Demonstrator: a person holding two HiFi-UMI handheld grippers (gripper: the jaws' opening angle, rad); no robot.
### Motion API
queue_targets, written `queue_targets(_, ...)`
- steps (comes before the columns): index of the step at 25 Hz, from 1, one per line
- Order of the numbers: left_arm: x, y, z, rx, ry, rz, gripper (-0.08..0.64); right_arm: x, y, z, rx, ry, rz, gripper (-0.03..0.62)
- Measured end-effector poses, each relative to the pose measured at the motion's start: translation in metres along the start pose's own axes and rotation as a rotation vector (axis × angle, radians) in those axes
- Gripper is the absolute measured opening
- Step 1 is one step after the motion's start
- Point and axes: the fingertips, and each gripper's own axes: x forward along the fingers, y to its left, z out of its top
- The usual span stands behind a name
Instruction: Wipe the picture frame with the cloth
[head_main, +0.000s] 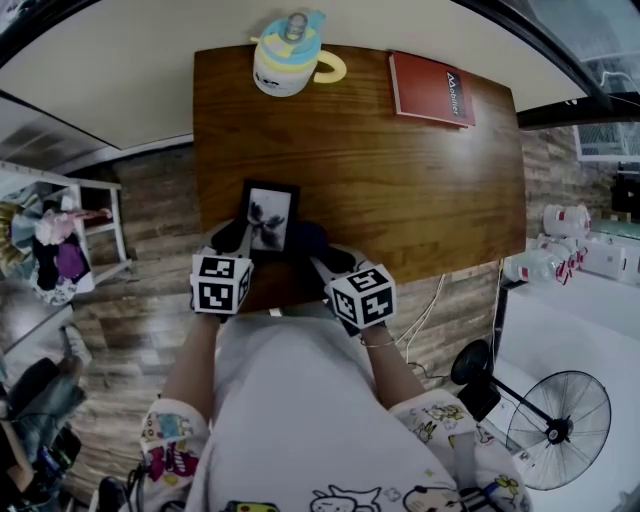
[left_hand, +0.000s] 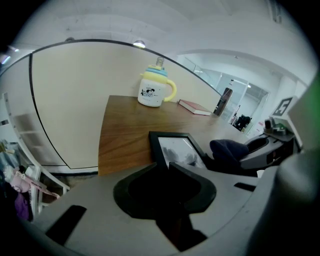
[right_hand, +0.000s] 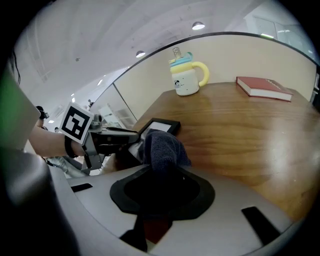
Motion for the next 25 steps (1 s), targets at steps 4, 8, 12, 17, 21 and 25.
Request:
queue_targets(4, 0.0, 0.001, 0.0, -0.013, 0.001, 0.0, 0.071, -0.007, -0.004, 0.001, 0.002, -0.011, -0.008, 0.083)
queue_targets(8, -0.001, 0.0, 0.0, 0.0, -0.019, 0.011, 0.071, -0.013, -0.007, 0.008, 0.003, -0.032, -0.014, 0.083)
queue_targets(12, -0.001, 0.001, -0.001, -0.011, -0.018, 0.013, 0.072, -0.02, -0.008, 0.019, -0.005, -0.06, -0.015, 0.083)
queue_targets(17, -0.009, 0.005, 0.002, -0.003, -0.024, 0.036, 0.07, -0.033, -0.01, 0.038, -0.026, -0.109, -0.02, 0.084)
queue_targets(21, -0.024, 0.012, 0.009, -0.007, -0.058, 0.062, 0.067, -0.044, -0.01, 0.056, -0.05, -0.151, -0.015, 0.084)
queue_targets(25, -0.042, 0.016, 0.019, -0.021, -0.103, 0.084, 0.066, -0.055, -0.006, 0.079, -0.098, -0.203, -0.008, 0.084)
